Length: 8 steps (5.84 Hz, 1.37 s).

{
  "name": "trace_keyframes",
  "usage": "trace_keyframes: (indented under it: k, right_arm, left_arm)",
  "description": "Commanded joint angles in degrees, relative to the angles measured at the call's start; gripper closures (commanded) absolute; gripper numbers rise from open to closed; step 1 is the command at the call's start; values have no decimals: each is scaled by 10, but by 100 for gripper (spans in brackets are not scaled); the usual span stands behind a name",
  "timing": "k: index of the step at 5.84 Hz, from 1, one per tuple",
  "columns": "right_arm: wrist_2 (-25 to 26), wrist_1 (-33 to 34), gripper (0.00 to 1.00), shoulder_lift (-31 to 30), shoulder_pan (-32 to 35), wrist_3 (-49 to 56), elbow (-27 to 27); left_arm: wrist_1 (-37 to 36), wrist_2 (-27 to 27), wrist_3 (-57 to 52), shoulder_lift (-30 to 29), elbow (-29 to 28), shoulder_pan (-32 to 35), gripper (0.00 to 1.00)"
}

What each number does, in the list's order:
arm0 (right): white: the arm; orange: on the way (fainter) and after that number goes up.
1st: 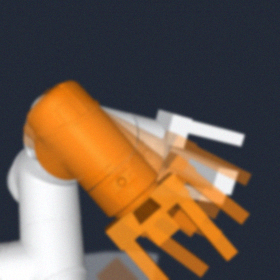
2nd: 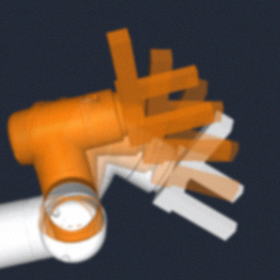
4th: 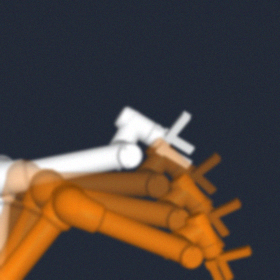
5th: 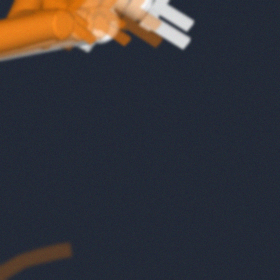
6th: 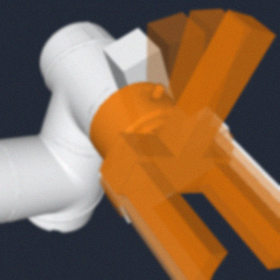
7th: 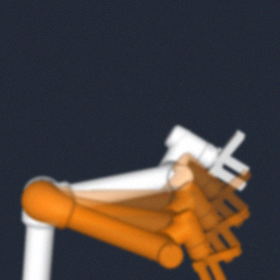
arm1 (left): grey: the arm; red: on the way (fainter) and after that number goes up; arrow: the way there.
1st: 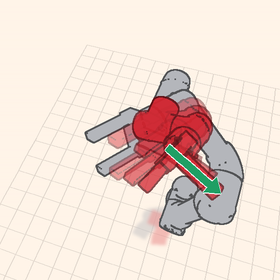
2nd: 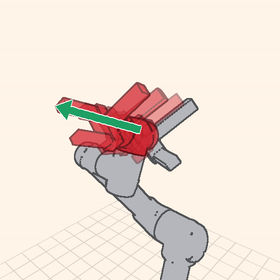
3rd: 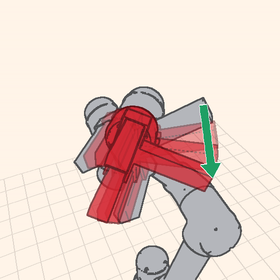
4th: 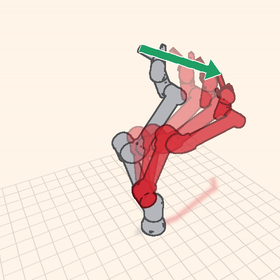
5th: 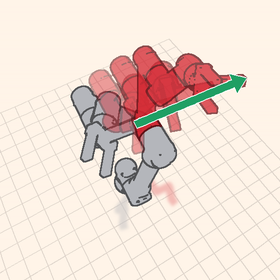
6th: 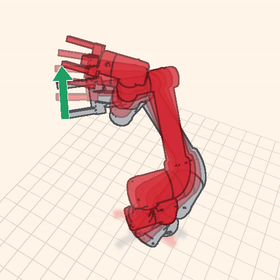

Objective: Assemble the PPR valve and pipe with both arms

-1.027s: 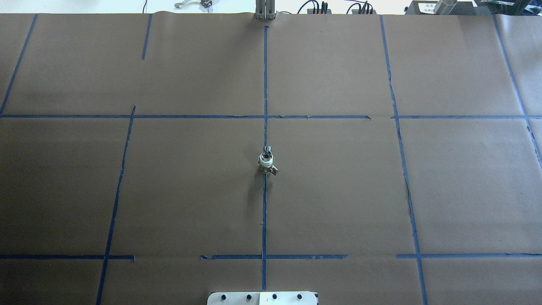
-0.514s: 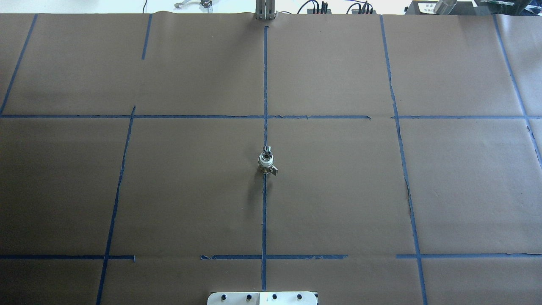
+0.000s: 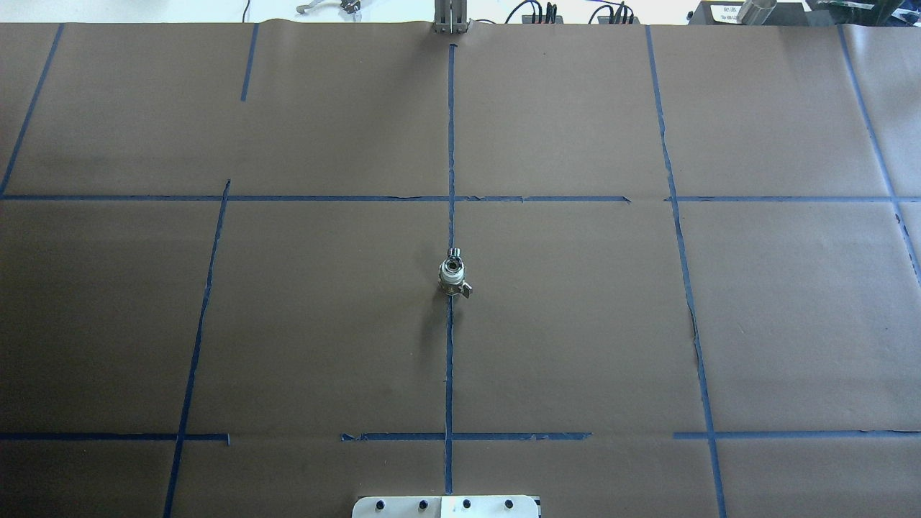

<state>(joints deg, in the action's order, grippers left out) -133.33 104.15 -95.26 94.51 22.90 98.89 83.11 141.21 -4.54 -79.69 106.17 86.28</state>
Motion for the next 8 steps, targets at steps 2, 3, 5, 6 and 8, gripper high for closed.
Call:
trace_keyframes:
  k: [2, 3, 5, 6, 8]
  right_arm:
    - [9, -2, 0, -21, -1, 0, 17]
    - [7, -3, 0, -23, -4, 0, 19]
    - [0, -4, 0, -25, -4, -8, 31]
    - [-1, -4, 0, -25, -4, -11, 31]
    - [-4, -4, 0, -25, -4, -11, 38]
  left_arm:
    - [8, 2, -9, 23, -3, 3, 0]
    - [27, -14, -5, 30, 5, 3, 0]
    - [28, -22, 0, 28, -6, 2, 0]
    - [29, -19, 0, 23, -11, 1, 0]
    - [24, -24, -1, 7, -31, -1, 0]
